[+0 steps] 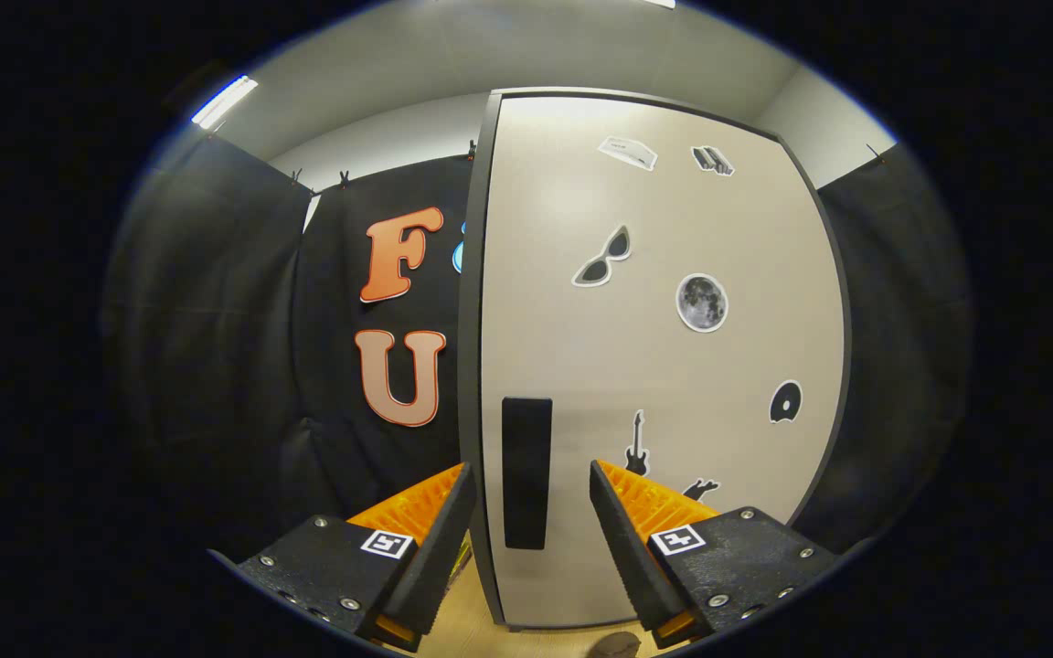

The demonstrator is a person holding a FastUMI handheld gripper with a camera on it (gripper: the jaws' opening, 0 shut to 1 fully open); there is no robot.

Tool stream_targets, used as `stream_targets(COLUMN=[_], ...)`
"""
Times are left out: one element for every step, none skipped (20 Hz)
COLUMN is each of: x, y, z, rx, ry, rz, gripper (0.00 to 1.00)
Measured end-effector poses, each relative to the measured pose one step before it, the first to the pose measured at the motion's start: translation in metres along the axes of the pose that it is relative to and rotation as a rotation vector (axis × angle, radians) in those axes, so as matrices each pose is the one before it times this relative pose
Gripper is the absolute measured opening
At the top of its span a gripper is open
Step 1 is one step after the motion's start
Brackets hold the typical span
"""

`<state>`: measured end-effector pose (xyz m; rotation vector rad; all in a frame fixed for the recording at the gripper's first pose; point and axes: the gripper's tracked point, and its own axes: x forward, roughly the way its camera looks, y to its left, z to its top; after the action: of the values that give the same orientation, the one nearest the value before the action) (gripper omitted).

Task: Open the shoe cabinet door, grab the shoes and put them into the shoe cabinet, then close the shoe cabinet door.

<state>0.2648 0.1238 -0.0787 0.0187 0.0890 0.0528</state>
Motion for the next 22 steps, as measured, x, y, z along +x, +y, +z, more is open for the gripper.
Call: stream_targets(x=[0.00735,0.00608,0.00600,0.00553,0.00518,0.00410,0.00283,0.00241,0.00078,0.00096,-0.00050,0.00203,-0.00177,0.00133,-0.00033,0.00034,-0.00135,-0.00195,-0.00088,-0.00136,-0.00320,-0.00400], y=[0.00019,0.00051,0.00076,-0.00028,-0.00082,-0.00016,-0.00020,0.00067,0.00291,0.00217,0.00009,0.00025,-0.00067,0.00060,-0.00098,-0.00043,0.00043,0.00004,-0.00049,0.00038,0.00125,0.00025], z=[-0.00325,-0.00207,-0.00199,-0.00297,-0.00255,-0.00205,-0.00189,-0.00194,-0.00241,-0.00466,-0.00007,0.00013,-0.00060,0.00019,-0.00082,-0.00115,-0.00037,0.00141,-0.00058,0.00009,0.00054,0.00023], rx=[-0.00512,-0.00282,-0.00430,-0.00740,-0.01028,-0.01153,-0.01151,-0.00896,-0.00672,-0.00690,-0.00361,-0.00155,-0.00090,0.00133,0.01266,0.02346,0.01690,-0.00094,0.00140,0.00170,0.00870,0.00493], ry=[0.00411,0.00288,0.00146,0.00373,0.00423,0.00312,0.00192,0.00141,0.00430,0.01436,-0.00191,-0.00563,0.00159,0.00688,0.01206,0.01140,0.00705,0.00298,-0.00161,-0.00290,-0.00250,0.00486], rz=[-0.00676,-0.00494,-0.00861,-0.01062,-0.01356,-0.00916,-0.01216,-0.00291,0.00186,0.00079,-0.00285,-0.00425,-0.00128,0.00339,0.00529,0.00701,0.00789,0.00554,0.00655,0.00897,0.01035,0.00760], gripper=[0.77,0.75,0.71,0.69,0.65,0.62,0.57,0.55,0.51,0.48,0.43,0.43,0.41,0.40,0.35,0.34,0.31,0.29,0.27,0.26,0.22,0.21])
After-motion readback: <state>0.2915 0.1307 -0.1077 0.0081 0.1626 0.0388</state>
